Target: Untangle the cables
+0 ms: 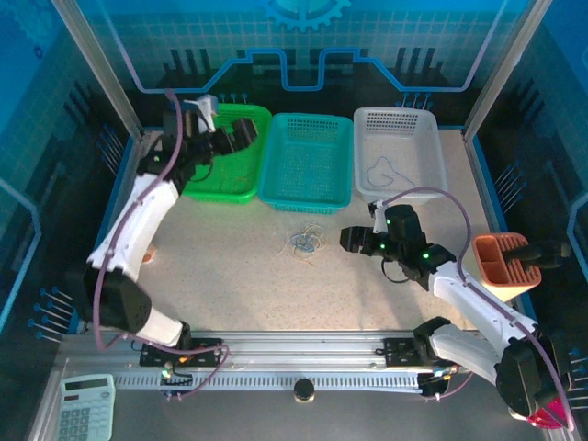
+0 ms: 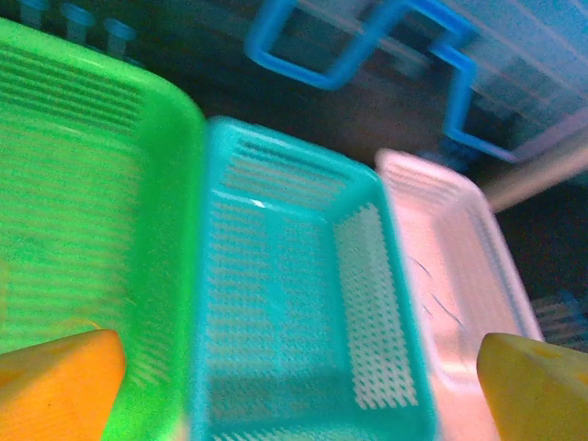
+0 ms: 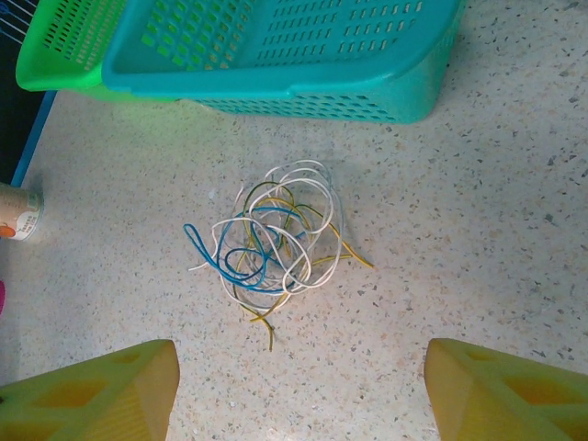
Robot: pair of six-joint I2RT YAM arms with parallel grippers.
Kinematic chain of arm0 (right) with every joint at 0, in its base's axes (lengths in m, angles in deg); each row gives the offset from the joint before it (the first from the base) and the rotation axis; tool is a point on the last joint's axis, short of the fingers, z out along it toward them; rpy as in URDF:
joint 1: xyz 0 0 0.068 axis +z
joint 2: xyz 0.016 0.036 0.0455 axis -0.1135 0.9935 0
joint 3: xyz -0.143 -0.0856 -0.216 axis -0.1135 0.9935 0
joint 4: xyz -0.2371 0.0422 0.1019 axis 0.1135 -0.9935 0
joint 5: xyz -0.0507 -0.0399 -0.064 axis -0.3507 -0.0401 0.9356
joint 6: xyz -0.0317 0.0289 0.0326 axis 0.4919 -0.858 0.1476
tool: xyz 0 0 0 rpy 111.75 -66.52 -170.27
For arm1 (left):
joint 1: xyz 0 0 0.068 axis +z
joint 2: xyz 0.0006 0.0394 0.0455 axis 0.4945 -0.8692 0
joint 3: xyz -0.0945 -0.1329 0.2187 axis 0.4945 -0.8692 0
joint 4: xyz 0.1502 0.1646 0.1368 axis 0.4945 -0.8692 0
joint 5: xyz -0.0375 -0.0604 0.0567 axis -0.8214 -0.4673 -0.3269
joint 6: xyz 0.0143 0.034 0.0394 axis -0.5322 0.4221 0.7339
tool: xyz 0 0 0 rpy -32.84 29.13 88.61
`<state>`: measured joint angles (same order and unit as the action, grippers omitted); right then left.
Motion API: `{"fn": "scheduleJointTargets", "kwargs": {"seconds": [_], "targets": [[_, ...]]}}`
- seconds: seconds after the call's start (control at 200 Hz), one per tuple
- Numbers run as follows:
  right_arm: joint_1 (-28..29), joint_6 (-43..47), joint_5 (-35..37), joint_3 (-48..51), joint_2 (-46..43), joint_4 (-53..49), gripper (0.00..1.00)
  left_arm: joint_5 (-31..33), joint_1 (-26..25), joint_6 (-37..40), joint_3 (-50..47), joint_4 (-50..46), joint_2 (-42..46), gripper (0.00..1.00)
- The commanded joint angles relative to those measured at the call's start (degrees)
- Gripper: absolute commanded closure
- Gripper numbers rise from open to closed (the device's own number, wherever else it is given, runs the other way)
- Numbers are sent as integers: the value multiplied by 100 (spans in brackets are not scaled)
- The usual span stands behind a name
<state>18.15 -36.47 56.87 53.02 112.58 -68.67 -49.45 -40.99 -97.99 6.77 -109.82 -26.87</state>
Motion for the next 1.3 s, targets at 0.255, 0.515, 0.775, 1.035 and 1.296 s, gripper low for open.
{"fn": "scheduleJointTargets", "kwargs": {"seconds": [0.255, 0.515, 0.775, 1.035, 1.296], "targets": [[-89, -1, -30, -14, 410, 239, 30, 1498, -2305, 57, -2262, 403, 412, 1], [-88, 1, 6, 151, 629, 329, 32, 2178, -2978, 305, -1746, 139, -878, 1], [-85, 162, -196, 159, 926, 373, 36, 2570, -3095, 304, -1700, 196, -1527, 1], [-33, 305, -412, -13, 1551, 587, 45, 3019, -3036, 216, -1993, -84, -1651, 1], [121, 369, -408, -225, 2027, 786, 54, 2790, -2707, -249, -2727, -58, -1380, 1]]}}
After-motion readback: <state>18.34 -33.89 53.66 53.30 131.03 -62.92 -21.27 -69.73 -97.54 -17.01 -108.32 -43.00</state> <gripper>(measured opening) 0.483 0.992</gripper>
